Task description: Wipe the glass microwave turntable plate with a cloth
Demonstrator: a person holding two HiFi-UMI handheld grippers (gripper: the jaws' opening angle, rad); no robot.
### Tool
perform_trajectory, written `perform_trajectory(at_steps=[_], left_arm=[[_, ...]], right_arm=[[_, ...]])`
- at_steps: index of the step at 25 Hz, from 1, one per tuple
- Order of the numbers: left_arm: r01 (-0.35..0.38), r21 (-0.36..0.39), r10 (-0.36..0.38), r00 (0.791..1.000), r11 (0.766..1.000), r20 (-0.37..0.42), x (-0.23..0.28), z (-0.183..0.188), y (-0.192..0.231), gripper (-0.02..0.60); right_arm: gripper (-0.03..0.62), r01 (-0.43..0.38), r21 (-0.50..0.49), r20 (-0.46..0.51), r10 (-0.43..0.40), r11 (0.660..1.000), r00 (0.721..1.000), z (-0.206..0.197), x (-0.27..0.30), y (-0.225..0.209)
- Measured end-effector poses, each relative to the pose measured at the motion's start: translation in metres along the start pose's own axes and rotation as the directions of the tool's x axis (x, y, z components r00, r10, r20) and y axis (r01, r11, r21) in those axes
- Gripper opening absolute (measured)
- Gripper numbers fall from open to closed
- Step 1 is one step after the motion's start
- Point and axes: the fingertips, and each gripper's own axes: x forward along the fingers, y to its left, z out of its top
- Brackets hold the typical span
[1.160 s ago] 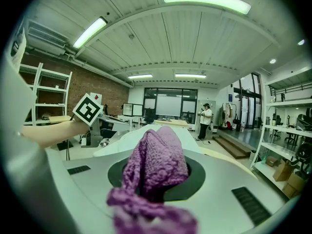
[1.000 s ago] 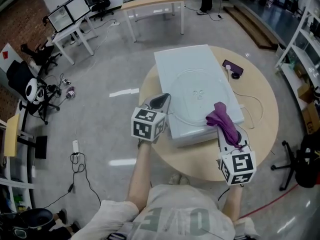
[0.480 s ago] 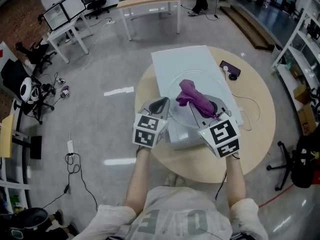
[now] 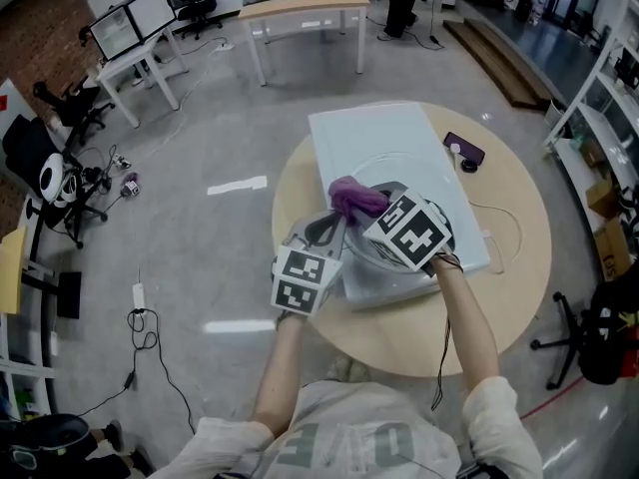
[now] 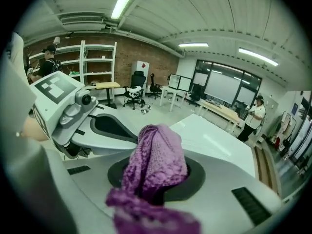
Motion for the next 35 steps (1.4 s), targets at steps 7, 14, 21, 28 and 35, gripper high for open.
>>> perform_trajectory(at_steps=[7, 14, 21, 28, 35], left_arm=[[-0.002, 0.029, 0.002, 1.0, 1.0, -0.007, 0.0, 0.005, -0.002, 0.002], [-0.007, 0.045, 0.008, 1.0, 0.999, -0.025, -0.001, 0.005, -0.001, 0.002], [-0.006, 0.049, 0.008, 1.0, 0.999, -0.03, -0.001, 0.001, 0.0, 0.002], [-0.022, 0.07, 0.025, 0.999, 0.997, -0.048, 0.001, -0.002, -0.007, 0.002], [-0.035, 0.071, 0.038, 0.998, 0.997, -0.05, 0.002, 0.0, -0.006, 0.002]], right_arm=[[0.048, 0.03, 0.013, -0.011, -0.03, 0.999, 0.999, 0.006, 0.008, -0.02], [0.049, 0.137, 0.086, -0.025, -0.136, 0.987, 0.99, -0.003, 0.01, -0.067], [0.049, 0.268, 0.132, -0.08, -0.26, 0.954, 0.962, -0.031, -0.008, -0.108], [0.048, 0.339, 0.211, -0.126, -0.319, 0.917, 0.939, -0.065, -0.039, -0.136], [0.049, 0.428, 0.233, -0.161, -0.399, 0.873, 0.903, -0.1, -0.087, -0.134]])
